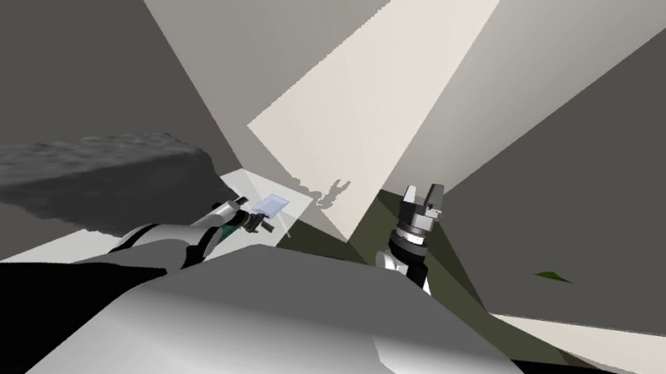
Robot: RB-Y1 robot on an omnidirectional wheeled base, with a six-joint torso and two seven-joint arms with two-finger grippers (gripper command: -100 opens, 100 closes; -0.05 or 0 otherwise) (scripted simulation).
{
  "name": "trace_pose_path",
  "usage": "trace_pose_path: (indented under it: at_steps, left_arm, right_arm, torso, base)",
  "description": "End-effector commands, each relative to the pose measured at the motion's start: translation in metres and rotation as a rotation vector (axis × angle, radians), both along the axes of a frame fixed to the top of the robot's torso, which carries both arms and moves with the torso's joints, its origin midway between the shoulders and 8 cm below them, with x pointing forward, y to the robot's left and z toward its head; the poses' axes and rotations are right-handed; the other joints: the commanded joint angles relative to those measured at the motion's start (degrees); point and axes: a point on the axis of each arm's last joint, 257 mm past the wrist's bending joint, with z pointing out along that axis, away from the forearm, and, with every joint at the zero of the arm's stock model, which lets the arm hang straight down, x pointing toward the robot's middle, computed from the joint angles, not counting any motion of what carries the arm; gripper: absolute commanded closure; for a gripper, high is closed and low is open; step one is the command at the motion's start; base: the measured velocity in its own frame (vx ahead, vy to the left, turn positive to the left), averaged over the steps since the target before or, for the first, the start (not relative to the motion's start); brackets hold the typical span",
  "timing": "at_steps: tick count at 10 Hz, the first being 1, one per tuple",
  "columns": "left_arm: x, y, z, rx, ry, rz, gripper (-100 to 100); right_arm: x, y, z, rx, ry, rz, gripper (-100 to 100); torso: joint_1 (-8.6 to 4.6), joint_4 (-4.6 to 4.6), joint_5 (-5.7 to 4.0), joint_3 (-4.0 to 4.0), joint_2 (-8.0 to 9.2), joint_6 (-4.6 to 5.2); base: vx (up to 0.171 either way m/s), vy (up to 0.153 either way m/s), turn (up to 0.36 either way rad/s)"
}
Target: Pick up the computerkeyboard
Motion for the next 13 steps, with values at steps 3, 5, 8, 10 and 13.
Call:
trace_pose_path:
  at_steps: [3,5,8,10,13]
  left_arm:
    - [-0.010,-0.002,-0.003,-0.019,0.009,-0.008,-100]
    - [-0.010,-0.002,-0.002,-0.019,0.009,-0.008,0]
    - [-0.011,-0.022,-0.009,-0.028,0.012,-0.047,-100]
    - [-0.020,-0.040,-0.019,-0.042,0.029,-0.074,-100]
    - [-0.032,-0.058,-0.029,-0.057,0.053,-0.091,-100]
  right_arm:
    - [0.000,0.000,0.000,0.000,0.000,0.000,0]
    - [0.000,0.000,0.000,0.000,0.000,0.000,0]
    - [0.000,0.000,0.000,0.000,0.000,0.000,0]
    - [0.000,0.000,0.000,0.000,0.000,0.000,0]
    - [0.000,0.000,0.000,0.000,0.000,0.000,0]
  torso:
    - [0.09,-0.01,0.02,-0.05,-0.09,0.00]
    - [-0.02,0.01,0.00,0.02,0.04,0.00]
    - [0.06,0.00,0.01,-0.01,-0.03,0.01]
    - [0.11,-0.01,0.02,-0.04,-0.09,-0.02]
    - [-0.04,0.02,-0.01,0.04,0.07,0.01]
  base:
    - [0.043,0.030,-0.038]
    - [0.004,0.002,0.001]
    - [0.031,0.028,0.059]
    - [0.053,0.044,0.082]
    - [0.017,0.012,0.031]
